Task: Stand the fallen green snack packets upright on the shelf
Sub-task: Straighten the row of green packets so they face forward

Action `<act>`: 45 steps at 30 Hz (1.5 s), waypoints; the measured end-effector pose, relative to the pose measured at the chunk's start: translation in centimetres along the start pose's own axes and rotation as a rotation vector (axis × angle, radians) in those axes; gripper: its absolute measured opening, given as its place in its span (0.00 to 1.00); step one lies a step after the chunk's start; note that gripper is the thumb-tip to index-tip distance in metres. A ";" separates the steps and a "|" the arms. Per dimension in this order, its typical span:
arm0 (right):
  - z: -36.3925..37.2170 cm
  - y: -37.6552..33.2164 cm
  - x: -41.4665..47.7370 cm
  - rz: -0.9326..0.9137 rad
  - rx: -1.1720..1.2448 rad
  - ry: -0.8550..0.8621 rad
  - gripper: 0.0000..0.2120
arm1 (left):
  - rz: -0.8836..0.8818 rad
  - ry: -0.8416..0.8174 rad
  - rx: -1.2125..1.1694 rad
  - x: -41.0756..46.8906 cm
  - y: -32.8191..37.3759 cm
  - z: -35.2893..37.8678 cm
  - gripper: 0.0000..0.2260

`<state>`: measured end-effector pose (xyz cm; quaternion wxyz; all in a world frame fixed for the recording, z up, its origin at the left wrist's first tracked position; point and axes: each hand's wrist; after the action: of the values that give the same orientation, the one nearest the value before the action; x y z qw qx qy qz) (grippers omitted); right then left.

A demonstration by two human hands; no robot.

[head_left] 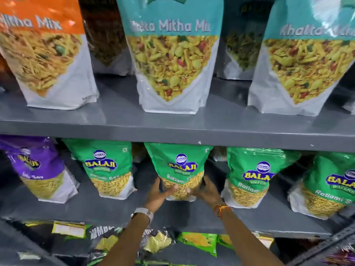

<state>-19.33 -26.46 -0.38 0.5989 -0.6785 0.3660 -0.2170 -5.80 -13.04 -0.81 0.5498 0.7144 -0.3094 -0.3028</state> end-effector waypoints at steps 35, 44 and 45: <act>0.5 3.5 -4.3 -0.013 0.103 0.253 0.26 | 0.100 0.102 0.090 -2.7 -1.6 -1.3 0.20; 8.3 2.1 -10.4 -0.001 0.164 -0.010 0.06 | 0.025 0.728 0.121 -6.0 -4.8 -14.3 0.22; 9.6 1.3 -9.9 -0.007 0.172 -0.051 0.06 | -0.026 0.699 0.138 -5.4 -4.7 -15.5 0.26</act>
<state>-18.93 -12.66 -2.05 0.6632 -0.6313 0.3282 -0.2322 3.30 1.35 -1.56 0.5692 0.8140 -0.1131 -0.0254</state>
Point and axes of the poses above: each hand's wrist, its own x-axis towards the middle knuckle, its own z-axis out of the palm, y = z × x, and after that the axes turned 5 degrees about x, right-handed
